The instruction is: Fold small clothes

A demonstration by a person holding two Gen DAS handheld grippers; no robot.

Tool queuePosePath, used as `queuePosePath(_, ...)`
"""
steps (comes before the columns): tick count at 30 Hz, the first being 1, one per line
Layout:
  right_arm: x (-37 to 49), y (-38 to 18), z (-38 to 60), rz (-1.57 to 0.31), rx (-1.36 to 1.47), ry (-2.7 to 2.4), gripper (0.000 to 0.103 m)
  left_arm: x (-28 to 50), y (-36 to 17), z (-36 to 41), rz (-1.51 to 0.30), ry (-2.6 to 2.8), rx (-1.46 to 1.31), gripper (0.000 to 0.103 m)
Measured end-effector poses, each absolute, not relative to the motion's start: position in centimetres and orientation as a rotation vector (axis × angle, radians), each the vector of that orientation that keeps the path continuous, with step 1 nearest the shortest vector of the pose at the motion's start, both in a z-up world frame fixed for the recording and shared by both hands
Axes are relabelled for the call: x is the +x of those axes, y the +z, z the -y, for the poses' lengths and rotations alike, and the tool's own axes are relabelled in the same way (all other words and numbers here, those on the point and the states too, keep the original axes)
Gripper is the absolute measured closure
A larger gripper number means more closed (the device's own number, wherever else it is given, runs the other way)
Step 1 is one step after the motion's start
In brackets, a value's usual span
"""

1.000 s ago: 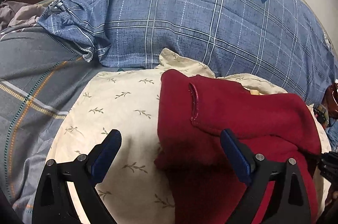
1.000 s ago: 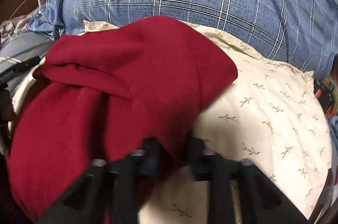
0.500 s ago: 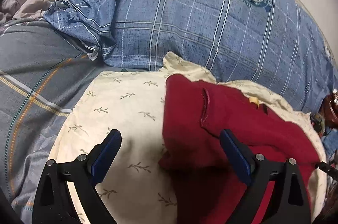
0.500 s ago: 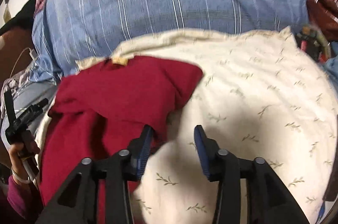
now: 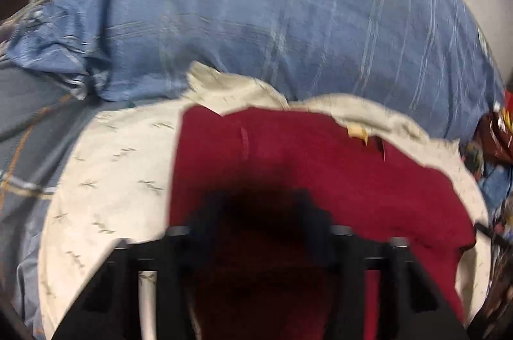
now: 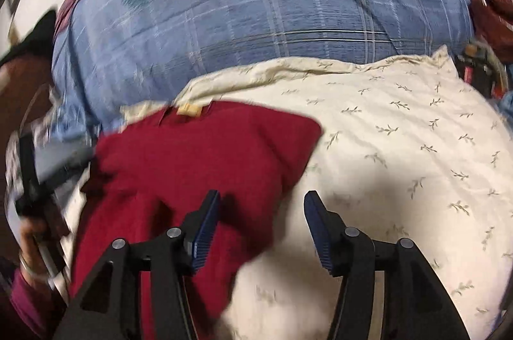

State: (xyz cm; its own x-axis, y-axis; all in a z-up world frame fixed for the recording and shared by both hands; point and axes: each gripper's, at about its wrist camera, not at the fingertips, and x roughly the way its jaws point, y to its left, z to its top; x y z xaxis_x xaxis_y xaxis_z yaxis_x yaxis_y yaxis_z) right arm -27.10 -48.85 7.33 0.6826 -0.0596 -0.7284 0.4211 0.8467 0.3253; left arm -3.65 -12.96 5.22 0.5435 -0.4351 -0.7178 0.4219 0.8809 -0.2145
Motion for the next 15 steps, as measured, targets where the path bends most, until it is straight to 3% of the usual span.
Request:
queuePosePath(2,-25.8,6.6,50.6,-0.77,0.565,-0.288,0.027,-3.7,5.3,13.7,-0.835,-0.518,0.009,0.08)
queuePosePath(3,-24.8,5.9,51.4,-0.787,0.599,-0.287,0.027,-3.6,5.4,13.8,-0.836,-0.529,0.004,0.086)
queuePosePath(6,-22.0,3.5,52.8,-0.854,0.677,-0.254,0.03,-3.8,6.0,13.1,-0.829,-0.553,-0.036,0.087)
queuePosePath(7,-21.1,2.7,52.9,-0.878,0.687,-0.242,0.033,-4.0,6.3,12.6,-0.819,-0.564,-0.042,0.087)
queuePosePath(9,-20.0,2.5,52.3,-0.894,0.629,-0.249,0.064,-4.6,6.6,11.7,-0.809,-0.59,-0.053,0.087)
queuePosePath(11,-19.2,3.7,51.3,-0.871,0.531,-0.229,0.079,-5.2,6.6,10.9,-0.814,-0.604,-0.059,0.087)
queuePosePath(15,-17.4,4.6,50.1,-0.842,0.339,-0.292,0.08,-5.0,4.8,11.3,-0.87,-0.55,0.01,0.086)
